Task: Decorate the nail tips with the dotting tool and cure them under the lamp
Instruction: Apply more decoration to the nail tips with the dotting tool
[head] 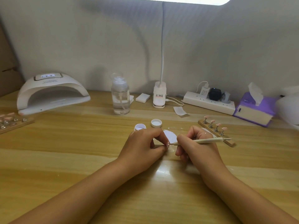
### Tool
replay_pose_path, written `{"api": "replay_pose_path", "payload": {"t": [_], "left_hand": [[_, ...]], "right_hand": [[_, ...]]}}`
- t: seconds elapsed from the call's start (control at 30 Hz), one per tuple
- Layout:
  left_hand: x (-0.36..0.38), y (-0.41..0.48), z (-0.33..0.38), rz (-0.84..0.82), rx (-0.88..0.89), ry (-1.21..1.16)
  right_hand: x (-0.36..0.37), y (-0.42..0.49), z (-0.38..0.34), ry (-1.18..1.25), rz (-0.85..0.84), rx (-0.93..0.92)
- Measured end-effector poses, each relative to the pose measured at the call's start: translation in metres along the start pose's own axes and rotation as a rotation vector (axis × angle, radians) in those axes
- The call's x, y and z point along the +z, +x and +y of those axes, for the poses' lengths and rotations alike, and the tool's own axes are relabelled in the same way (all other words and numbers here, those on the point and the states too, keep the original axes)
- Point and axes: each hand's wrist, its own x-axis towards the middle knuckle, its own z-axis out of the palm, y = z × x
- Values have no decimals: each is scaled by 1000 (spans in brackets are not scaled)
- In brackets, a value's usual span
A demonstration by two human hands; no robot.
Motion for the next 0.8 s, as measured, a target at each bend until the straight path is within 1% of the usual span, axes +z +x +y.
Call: {"api": "replay_pose_path", "payload": {"t": [0.43, 0.7, 0.8], "left_hand": [[0, 0, 0, 3, 4, 10], [0, 1, -1, 8, 6, 19], [1, 1, -1, 5, -1, 13]], "right_hand": [[-2, 3, 4, 15, 19, -22], [-1, 2, 4, -11, -1, -13], [-2, 1, 2, 77, 51, -27]]}}
